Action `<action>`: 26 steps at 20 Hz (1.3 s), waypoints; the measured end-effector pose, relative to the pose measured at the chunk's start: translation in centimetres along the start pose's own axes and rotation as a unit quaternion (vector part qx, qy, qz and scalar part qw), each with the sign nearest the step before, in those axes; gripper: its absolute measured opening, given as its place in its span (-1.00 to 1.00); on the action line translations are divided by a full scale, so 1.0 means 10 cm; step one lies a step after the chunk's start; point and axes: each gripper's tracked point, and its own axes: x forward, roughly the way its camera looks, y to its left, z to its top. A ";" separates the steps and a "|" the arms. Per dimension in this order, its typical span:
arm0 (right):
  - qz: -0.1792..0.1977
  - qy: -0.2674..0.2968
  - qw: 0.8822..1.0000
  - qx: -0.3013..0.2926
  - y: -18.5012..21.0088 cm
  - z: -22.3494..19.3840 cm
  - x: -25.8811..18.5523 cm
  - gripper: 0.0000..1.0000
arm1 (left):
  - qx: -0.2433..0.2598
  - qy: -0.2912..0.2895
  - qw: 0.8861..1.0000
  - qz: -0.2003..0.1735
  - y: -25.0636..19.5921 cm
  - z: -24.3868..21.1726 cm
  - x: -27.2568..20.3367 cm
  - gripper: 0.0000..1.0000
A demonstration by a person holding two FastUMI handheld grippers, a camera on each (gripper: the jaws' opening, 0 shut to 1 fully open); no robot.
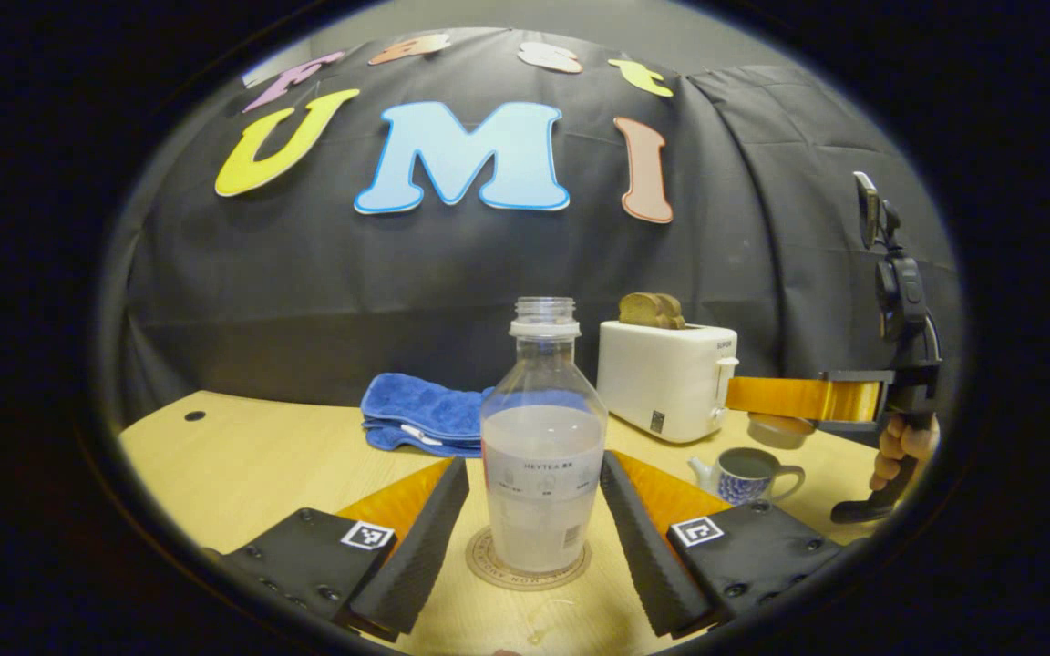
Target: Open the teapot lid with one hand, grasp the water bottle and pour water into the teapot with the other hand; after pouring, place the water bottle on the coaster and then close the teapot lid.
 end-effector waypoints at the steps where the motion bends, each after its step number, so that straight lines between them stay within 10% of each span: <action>1: -0.001 0.002 1.000 0.001 0.00 -0.02 0.02 -0.82 | 0.007 0.001 1.000 0.003 -0.01 0.00 -0.08 1.00; 26: -0.033 0.024 0.998 -0.047 -0.10 -0.37 0.20 -0.82 | -0.038 -0.021 0.999 -0.008 -0.30 -0.03 -0.71 1.00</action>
